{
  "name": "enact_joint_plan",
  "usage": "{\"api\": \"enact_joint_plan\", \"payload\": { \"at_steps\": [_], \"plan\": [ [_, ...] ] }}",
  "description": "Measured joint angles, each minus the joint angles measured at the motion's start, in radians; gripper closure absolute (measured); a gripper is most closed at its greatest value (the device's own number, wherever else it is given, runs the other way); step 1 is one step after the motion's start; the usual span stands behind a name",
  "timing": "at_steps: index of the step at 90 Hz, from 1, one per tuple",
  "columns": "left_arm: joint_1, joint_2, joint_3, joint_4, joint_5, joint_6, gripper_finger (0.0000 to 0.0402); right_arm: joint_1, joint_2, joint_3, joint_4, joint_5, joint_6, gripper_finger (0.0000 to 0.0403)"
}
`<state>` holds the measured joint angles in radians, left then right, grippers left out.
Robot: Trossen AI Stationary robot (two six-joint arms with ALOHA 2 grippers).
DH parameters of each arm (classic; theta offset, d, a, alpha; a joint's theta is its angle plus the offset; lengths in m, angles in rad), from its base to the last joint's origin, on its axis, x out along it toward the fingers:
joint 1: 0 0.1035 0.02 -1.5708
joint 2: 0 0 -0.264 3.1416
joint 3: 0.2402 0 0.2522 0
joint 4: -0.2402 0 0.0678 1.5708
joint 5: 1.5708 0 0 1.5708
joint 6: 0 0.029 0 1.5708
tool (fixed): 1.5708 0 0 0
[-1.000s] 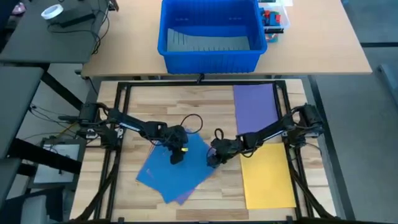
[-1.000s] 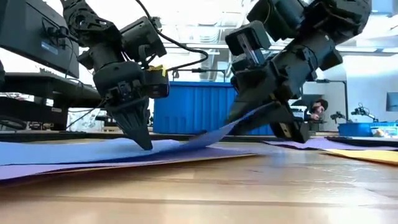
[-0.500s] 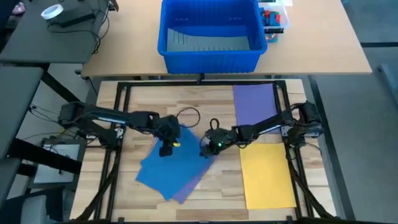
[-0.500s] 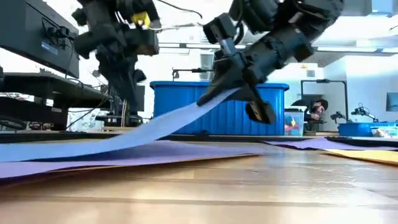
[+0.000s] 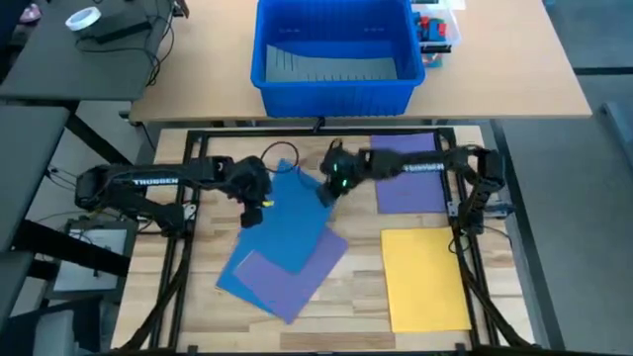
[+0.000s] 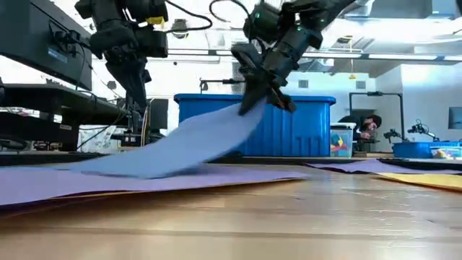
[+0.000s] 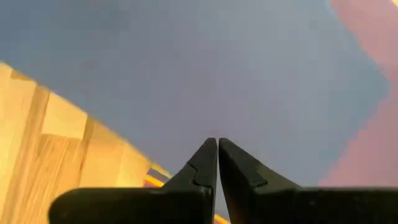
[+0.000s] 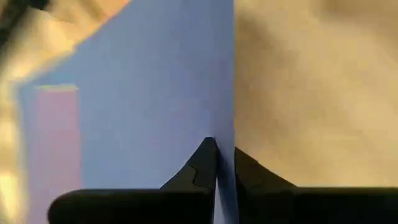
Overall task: Organize paper
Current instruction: Put the blue paper on the table
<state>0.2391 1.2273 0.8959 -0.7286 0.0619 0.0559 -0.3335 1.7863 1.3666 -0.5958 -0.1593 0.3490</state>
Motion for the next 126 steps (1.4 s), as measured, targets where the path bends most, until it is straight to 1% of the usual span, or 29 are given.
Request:
{"api": "enact_joint_plan", "payload": {
  "at_steps": [5,12,23,29,37,42,46,50,54,71,81,90,108,117,126],
  "plan": [
    [0.002,0.004,0.000,0.001,0.002,0.000,0.0402,-0.063,0.000,0.034,-0.067,0.000,-0.191,0.0403],
    [0.006,0.006,0.000,0.004,0.002,0.003,0.0402,-0.144,-0.001,0.061,-0.104,0.000,-0.433,0.0403],
    [0.011,0.005,0.000,0.013,0.001,-0.034,0.0402,-0.257,0.001,0.065,-0.109,0.000,-0.731,0.0403],
    [0.012,0.005,0.000,0.011,0.001,-0.072,0.0402,-0.309,0.014,0.065,-0.111,0.000,-0.851,0.0403],
    [0.012,0.005,0.000,0.011,0.001,-0.118,0.0402,-0.372,0.045,0.065,-0.118,0.000,-0.916,0.0403],
    [0.012,0.005,0.000,0.013,0.001,-0.151,0.0402,-0.401,0.070,0.065,-0.120,-0.006,-0.943,0.0403],
    [0.012,0.005,0.000,0.016,-0.006,-0.171,0.0402,-0.417,0.089,0.065,-0.122,-0.032,-0.960,0.0403],
    [0.013,0.005,0.000,0.023,-0.018,-0.188,0.0402,-0.424,0.110,0.065,-0.118,-0.059,-0.965,0.0403],
    [0.014,0.005,0.000,0.028,-0.036,-0.203,0.0402,-0.423,0.132,0.065,-0.104,-0.065,-0.960,0.0403],
    [0.014,0.005,0.000,0.031,-0.059,-0.279,0.0402,-0.421,0.193,0.064,-0.089,-0.034,-0.839,0.0403],
    [0.014,0.005,0.000,0.032,-0.061,-0.305,0.0402,-0.430,0.200,0.064,-0.087,-0.004,-0.848,0.0403],
    [0.014,0.005,0.000,0.032,-0.071,-0.313,0.0402,-0.432,0.199,0.065,-0.039,-0.001,-0.845,0.0403],
    [0.014,0.005,0.000,0.032,-0.076,-0.369,0.0402,-0.436,0.198,0.065,-0.050,0.003,-0.803,0.0402],
    [0.014,0.005,0.000,0.032,-0.076,-0.381,0.0402,-0.439,0.198,0.065,-0.046,0.010,-0.754,0.0387],
    [0.014,0.005,0.000,0.040,-0.077,-0.382,0.0402,-0.448,0.198,0.065,-0.046,0.011,-0.725,0.0353]
  ]
}}
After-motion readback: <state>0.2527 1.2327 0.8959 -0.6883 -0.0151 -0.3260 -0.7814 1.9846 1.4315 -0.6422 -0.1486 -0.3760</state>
